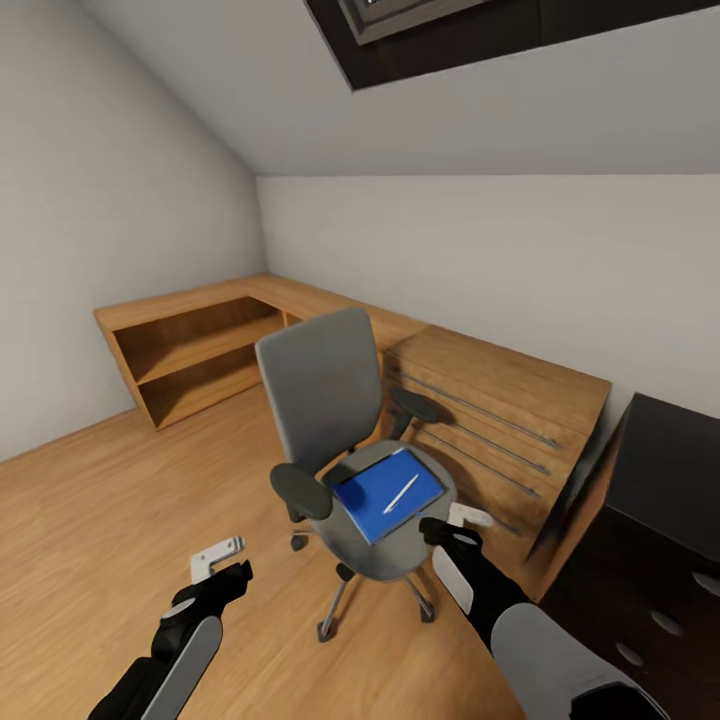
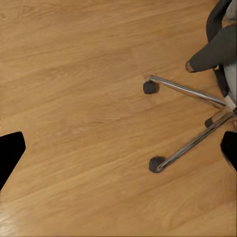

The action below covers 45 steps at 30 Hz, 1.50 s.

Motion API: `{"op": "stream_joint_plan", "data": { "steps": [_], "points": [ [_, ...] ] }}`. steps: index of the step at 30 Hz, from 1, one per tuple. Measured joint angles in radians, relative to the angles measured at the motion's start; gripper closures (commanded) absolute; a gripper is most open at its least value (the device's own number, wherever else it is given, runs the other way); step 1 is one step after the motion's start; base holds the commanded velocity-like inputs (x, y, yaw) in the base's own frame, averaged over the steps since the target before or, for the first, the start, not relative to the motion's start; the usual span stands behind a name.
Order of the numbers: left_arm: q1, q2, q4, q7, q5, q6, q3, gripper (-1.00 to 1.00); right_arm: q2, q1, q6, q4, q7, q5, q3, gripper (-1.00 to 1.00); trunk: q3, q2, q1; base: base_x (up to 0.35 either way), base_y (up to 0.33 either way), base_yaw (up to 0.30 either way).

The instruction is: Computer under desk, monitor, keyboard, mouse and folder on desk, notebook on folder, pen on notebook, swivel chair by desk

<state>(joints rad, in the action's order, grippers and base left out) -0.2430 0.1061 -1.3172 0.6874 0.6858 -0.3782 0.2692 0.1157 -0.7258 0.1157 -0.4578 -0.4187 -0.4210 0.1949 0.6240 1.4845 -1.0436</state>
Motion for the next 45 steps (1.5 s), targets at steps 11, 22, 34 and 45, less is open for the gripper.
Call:
{"op": "stream_joint_plan", "data": {
  "steps": [11, 22, 34, 45],
  "points": [
    [0.000, 0.006, 0.014, 0.014, 0.001, 0.000, -0.028, -1.00, 0.014, 0.001, 0.000, 0.004, -0.002, -0.003, 0.012, -1.00, 0.000, 0.000, 0.000, 0.294, 0.197, 0.000],
    [0.000, 0.009, 0.065, 0.012, 0.000, 0.005, -0.281, -1.00, 0.012, 0.001, -0.001, 0.003, -0.003, 0.000, 0.011, -1.00, 0.000, 0.000, 0.000, 0.313, 0.045, 0.000],
    [0.000, 0.009, 0.058, 0.009, 0.004, 0.005, -0.282, -1.00, 0.009, 0.001, -0.001, 0.005, -0.002, 0.000, 0.009, -1.00, 0.000, 0.000, 0.000, 0.158, 0.000, 0.000],
    [0.000, 0.008, -0.023, 0.015, 0.006, -0.001, -0.330, -1.00, 0.011, 0.001, 0.078, 0.015, -0.042, -0.005, 0.010, -1.00, 0.003, 0.007, -0.004, 0.029, 0.000, 0.000]
  ]
}}
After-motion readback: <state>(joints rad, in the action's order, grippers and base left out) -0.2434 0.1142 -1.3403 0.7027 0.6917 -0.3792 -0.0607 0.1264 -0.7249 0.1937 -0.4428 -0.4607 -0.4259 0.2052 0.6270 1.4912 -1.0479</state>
